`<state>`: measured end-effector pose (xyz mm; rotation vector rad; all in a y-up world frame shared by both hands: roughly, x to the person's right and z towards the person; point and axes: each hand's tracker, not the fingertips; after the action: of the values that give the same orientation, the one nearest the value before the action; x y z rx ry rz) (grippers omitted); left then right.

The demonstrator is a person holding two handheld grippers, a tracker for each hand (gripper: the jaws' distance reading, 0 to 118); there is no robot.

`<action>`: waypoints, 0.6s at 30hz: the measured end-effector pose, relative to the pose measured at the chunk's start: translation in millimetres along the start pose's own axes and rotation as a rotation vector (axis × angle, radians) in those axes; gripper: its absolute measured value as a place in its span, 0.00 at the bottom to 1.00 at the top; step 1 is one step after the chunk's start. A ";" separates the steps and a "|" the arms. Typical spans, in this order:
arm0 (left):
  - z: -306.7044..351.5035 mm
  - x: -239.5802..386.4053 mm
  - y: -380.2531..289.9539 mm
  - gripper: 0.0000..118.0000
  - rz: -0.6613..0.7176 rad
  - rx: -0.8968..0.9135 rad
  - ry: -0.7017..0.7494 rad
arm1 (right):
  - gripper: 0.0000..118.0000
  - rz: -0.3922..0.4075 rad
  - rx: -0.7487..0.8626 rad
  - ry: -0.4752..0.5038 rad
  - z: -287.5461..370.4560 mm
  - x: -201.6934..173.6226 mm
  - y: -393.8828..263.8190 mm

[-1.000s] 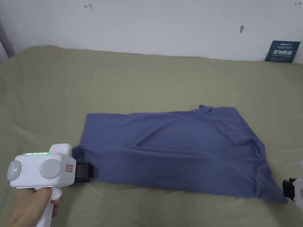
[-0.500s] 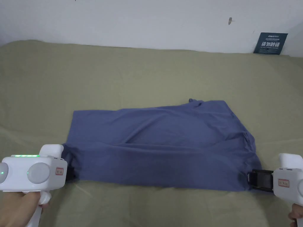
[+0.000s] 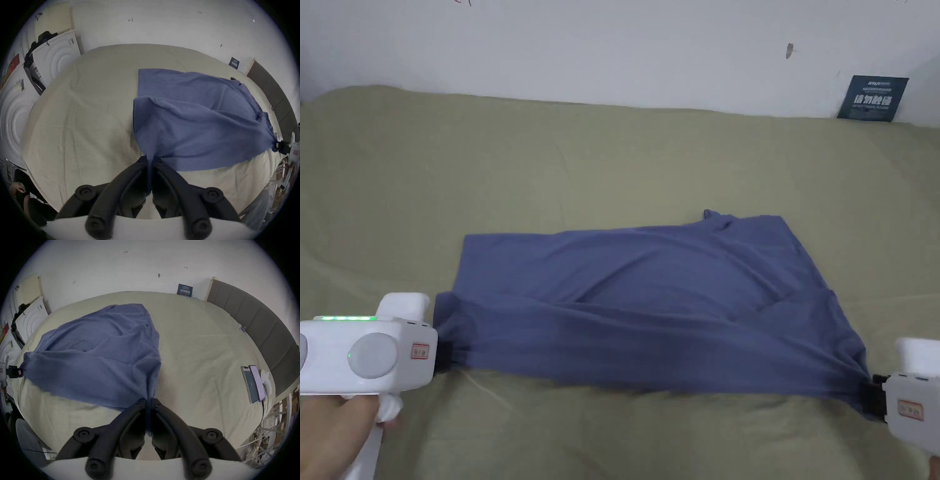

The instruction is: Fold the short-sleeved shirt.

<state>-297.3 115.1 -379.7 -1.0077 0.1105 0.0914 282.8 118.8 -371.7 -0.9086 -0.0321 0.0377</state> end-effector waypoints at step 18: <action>63.2 -41.1 -90.4 0.05 -0.008 -0.057 -0.003 | 0.05 0.014 -0.074 0.023 70.0 -23.1 -103.3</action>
<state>-323.3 119.6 -265.0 -1.0647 0.1018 0.0891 258.6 109.5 -247.5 -0.9834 -0.0061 0.0390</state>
